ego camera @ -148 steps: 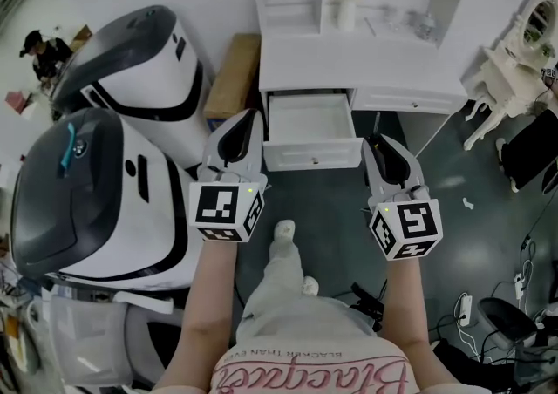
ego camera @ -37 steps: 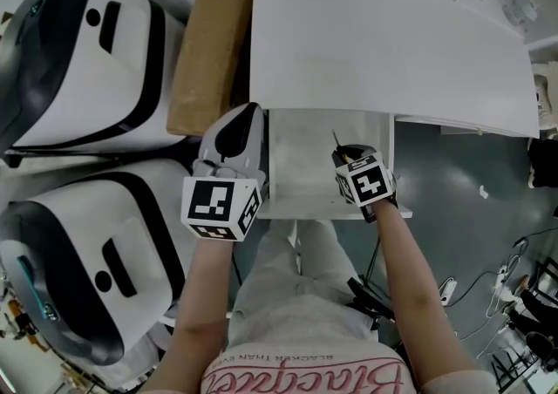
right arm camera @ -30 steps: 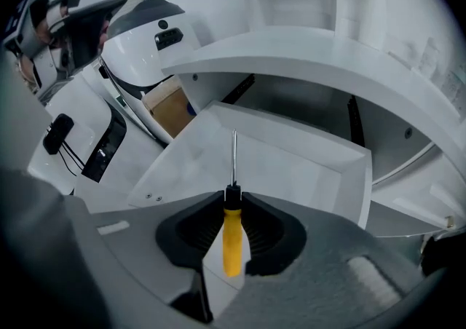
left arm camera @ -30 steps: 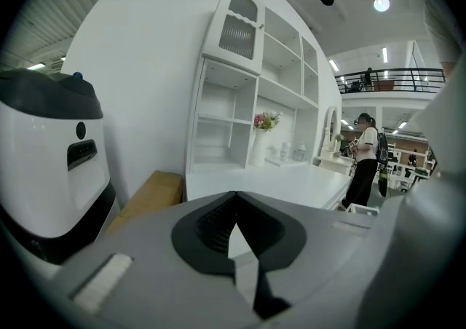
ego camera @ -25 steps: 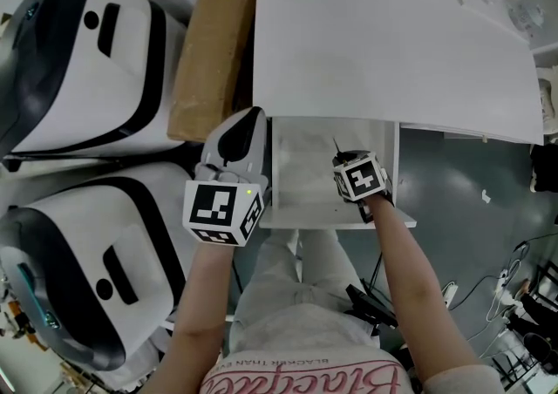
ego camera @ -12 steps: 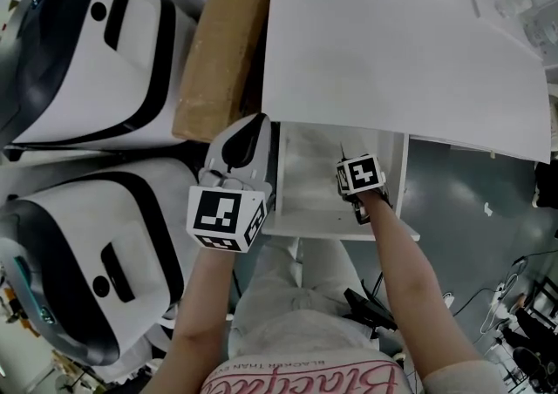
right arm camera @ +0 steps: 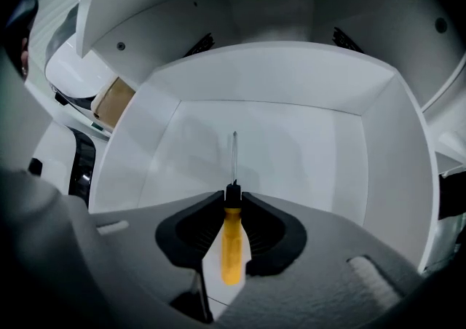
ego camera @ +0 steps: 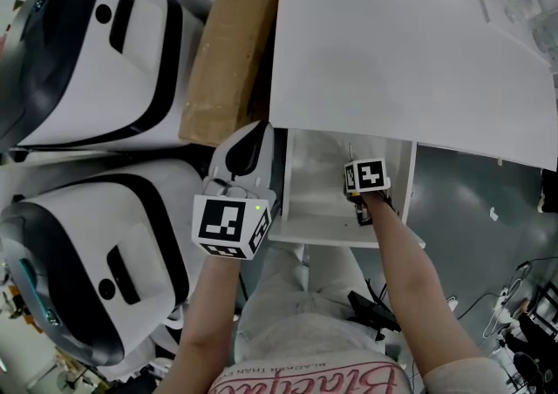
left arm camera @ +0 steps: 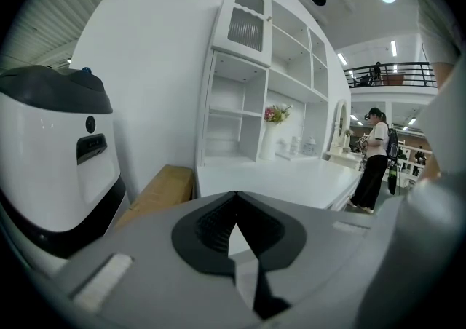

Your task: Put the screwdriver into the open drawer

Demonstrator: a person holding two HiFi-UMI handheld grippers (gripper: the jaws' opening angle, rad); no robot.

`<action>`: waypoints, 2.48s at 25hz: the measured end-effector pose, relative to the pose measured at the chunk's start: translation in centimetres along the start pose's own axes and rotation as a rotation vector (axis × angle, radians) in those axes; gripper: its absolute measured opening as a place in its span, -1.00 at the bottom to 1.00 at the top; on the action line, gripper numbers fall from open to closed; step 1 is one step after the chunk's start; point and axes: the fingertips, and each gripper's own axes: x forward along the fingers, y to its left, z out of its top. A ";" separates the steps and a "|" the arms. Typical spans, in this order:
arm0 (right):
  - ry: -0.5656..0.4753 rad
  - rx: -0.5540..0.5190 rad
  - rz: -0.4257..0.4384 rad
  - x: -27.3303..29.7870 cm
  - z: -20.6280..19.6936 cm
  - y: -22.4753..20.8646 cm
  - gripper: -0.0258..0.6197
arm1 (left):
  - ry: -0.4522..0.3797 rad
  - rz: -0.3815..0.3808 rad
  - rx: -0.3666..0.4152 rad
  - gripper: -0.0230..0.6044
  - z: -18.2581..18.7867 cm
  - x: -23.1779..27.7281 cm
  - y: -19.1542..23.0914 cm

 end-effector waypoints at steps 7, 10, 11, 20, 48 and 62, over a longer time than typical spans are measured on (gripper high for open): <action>-0.028 0.059 -0.049 0.5 0.2 -0.7 -0.67 | 0.010 0.014 0.010 -0.88 0.0 -0.4 0.5; -0.031 0.058 -0.056 0.5 0.2 -0.7 -0.67 | 0.016 0.019 0.015 -0.88 0.0 -0.7 0.6; -0.032 0.058 -0.055 0.4 0.2 -0.6 -0.67 | 0.017 0.019 0.017 -0.88 0.0 -0.7 0.6; -0.062 0.074 -0.041 -0.9 0.9 -0.3 -0.53 | 0.007 0.026 0.013 -0.88 0.5 -1.7 0.1; -0.236 -0.012 0.002 -11.9 1.1 1.7 -0.71 | -0.150 -0.033 -0.006 -0.88 6.2 -3.6 -3.8; -0.344 -0.067 0.021 -18.9 2.5 1.7 -0.91 | -0.210 -0.071 0.046 -0.88 9.9 -5.0 -4.6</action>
